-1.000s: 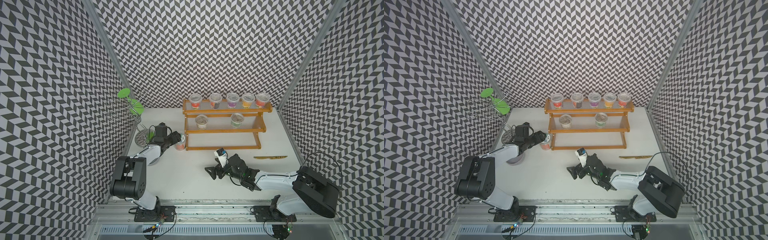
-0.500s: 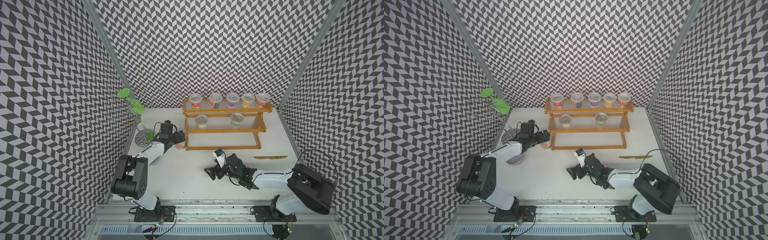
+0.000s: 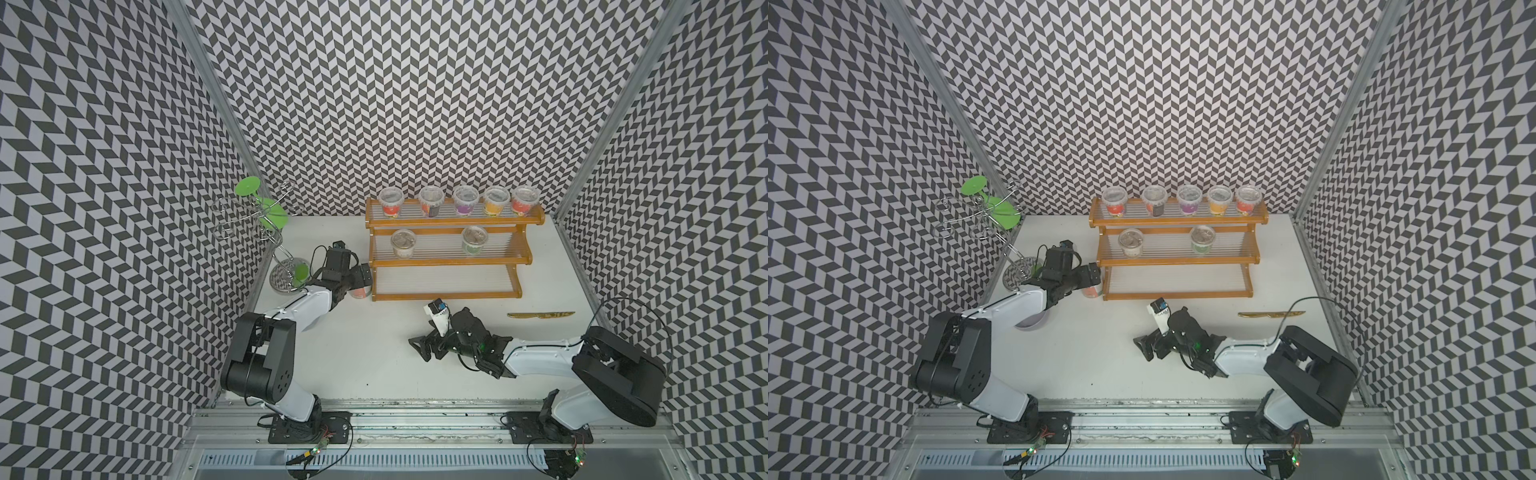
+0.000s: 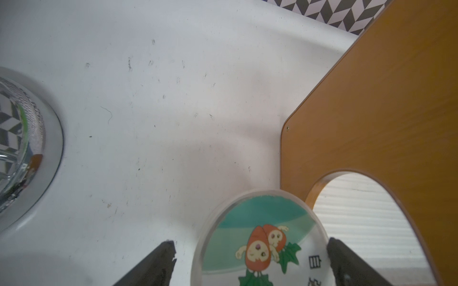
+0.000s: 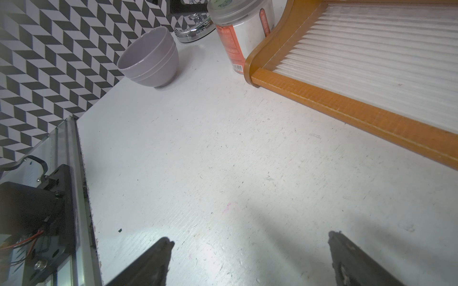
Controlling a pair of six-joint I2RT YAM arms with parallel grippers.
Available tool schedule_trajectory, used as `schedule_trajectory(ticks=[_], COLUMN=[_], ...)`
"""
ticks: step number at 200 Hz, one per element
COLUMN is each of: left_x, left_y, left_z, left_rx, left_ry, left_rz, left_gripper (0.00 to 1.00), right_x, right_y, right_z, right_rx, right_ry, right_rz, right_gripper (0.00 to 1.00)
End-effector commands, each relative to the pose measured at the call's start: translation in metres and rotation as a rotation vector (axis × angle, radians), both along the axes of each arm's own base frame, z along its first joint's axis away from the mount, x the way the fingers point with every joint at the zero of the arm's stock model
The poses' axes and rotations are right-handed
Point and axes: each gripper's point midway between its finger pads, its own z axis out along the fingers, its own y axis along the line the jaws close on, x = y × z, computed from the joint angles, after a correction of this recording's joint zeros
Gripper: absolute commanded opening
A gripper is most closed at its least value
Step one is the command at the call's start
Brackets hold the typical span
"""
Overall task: Place the seed container on the shelf
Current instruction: Pick up the seed jar at the center of the board.
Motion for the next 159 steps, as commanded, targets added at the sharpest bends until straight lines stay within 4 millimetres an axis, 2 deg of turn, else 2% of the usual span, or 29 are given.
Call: schedule_trajectory(ticks=[1, 36, 93, 118, 159], left_x=[-0.009, -0.014, -0.022, -0.018, -0.01], left_y=[-0.011, -0.016, -0.017, -0.01, -0.009], left_z=[-0.005, -0.004, 0.013, 0.006, -0.003], left_rx=[0.012, -0.011, -0.031, 0.014, 0.057], left_ry=[0.003, -0.016, -0.103, -0.082, -0.068], left_rz=[-0.063, -0.088, -0.104, -0.079, -0.088], left_gripper=[1.0, 0.99, 1.0, 1.0, 1.0], right_x=[0.001, 0.001, 0.001, 0.001, 0.001], right_y=[0.006, 0.005, 0.004, 0.006, 0.005], right_z=[0.008, 0.009, 0.003, 0.002, 0.001], right_rx=[0.02, 0.022, 0.012, 0.012, 0.002], right_ry=[-0.019, -0.022, -0.013, -0.008, -0.009], right_rz=[0.01, 0.01, 0.01, 0.013, 0.008], right_gripper=[1.0, 1.0, 1.0, 0.99, 1.0])
